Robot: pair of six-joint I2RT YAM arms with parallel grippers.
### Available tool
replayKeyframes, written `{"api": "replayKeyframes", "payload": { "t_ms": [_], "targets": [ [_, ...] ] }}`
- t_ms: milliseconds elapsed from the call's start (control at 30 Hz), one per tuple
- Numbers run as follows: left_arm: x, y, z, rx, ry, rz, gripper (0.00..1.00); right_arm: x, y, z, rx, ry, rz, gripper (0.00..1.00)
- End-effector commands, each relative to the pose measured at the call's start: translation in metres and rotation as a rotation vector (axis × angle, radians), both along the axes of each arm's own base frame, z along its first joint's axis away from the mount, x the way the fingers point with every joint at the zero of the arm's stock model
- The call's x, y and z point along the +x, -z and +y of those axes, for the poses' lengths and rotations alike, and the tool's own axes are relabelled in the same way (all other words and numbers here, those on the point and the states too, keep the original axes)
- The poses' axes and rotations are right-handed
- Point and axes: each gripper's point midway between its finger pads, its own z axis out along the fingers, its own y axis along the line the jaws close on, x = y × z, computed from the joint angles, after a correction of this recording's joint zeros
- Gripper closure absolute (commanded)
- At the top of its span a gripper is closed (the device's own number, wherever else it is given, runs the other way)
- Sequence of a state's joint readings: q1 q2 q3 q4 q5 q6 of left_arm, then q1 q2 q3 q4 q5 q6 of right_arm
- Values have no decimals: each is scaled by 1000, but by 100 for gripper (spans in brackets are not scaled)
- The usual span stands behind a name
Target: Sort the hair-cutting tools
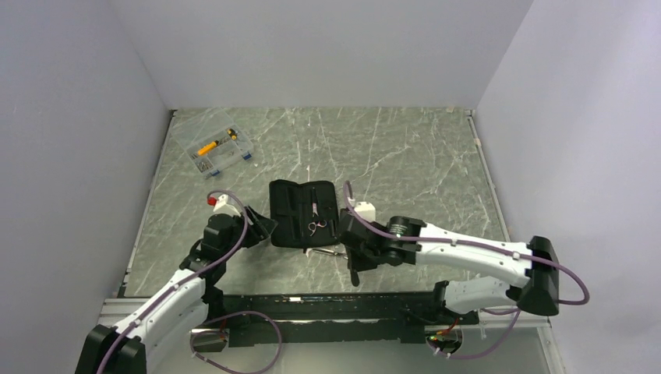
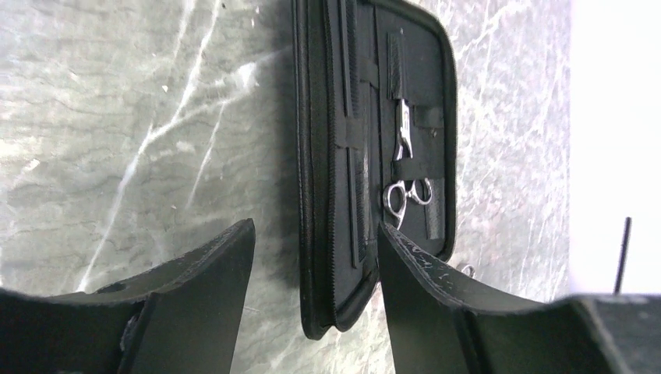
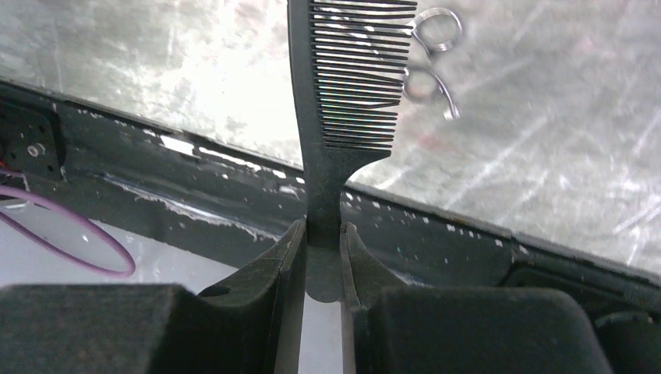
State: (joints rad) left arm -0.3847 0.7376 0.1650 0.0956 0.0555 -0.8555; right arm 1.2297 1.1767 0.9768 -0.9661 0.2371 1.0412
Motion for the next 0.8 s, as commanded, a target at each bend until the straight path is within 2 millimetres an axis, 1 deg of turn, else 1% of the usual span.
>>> {"api": "replayKeyframes", "payload": {
  "t_ms": [0,133,167,233,333,433,567,633,767],
  "targets": [
    [5,-11,1,-86,-13,-48,36,22,-7,39,44,-164,-40,100],
    [3,-6,3,-126,-3,-46,36,41,-12,78,204,-266,-14,100],
    [3,-4,3,-133,0,-46,36,44,-18,89,265,-298,-9,100],
    [1,-2,3,-141,10,-49,37,49,-21,105,330,-347,2,100],
    [-1,-4,0,-148,44,-69,37,51,-31,128,415,-432,4,100],
    [-1,-8,-4,-156,76,-101,37,51,-26,148,457,-484,50,100],
    [-2,-12,-7,-158,107,-123,40,54,-12,162,472,-495,122,100],
    [-3,-9,-7,-154,111,-121,44,56,-5,162,485,-474,151,100],
    [-5,-5,-9,-160,127,-118,50,65,3,158,514,-428,177,100]
  ]
}}
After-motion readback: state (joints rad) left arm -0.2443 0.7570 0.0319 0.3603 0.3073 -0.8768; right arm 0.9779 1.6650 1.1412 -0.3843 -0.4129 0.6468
